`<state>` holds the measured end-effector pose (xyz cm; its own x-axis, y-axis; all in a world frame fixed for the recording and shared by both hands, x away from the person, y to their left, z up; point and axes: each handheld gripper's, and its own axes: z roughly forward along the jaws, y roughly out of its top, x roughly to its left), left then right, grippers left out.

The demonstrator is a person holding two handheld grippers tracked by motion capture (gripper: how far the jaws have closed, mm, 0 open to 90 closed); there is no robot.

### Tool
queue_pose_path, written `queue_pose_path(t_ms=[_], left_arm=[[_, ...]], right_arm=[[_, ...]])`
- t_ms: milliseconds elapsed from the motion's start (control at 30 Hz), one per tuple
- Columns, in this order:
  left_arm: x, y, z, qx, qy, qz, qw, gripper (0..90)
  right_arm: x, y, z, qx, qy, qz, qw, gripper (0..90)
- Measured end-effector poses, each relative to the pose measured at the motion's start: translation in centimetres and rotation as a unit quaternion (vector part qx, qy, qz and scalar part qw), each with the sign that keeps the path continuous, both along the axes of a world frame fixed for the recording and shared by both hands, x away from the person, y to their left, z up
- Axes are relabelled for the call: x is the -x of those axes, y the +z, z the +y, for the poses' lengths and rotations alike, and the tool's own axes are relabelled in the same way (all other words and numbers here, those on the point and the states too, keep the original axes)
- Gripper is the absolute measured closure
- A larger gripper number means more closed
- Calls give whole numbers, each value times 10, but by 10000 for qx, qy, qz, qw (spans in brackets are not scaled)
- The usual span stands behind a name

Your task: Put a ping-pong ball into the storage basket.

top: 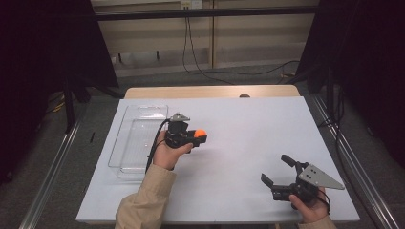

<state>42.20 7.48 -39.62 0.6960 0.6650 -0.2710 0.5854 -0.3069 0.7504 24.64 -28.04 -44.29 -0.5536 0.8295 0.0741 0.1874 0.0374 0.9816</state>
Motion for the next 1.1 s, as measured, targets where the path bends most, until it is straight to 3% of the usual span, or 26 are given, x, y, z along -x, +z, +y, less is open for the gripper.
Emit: queue_pose_path(t_ms=[1100], left_arm=[[-3,10,16,53,173,44,9998,509]], right_arm=[[0,0,0,-8,5,-1,10000,13]])
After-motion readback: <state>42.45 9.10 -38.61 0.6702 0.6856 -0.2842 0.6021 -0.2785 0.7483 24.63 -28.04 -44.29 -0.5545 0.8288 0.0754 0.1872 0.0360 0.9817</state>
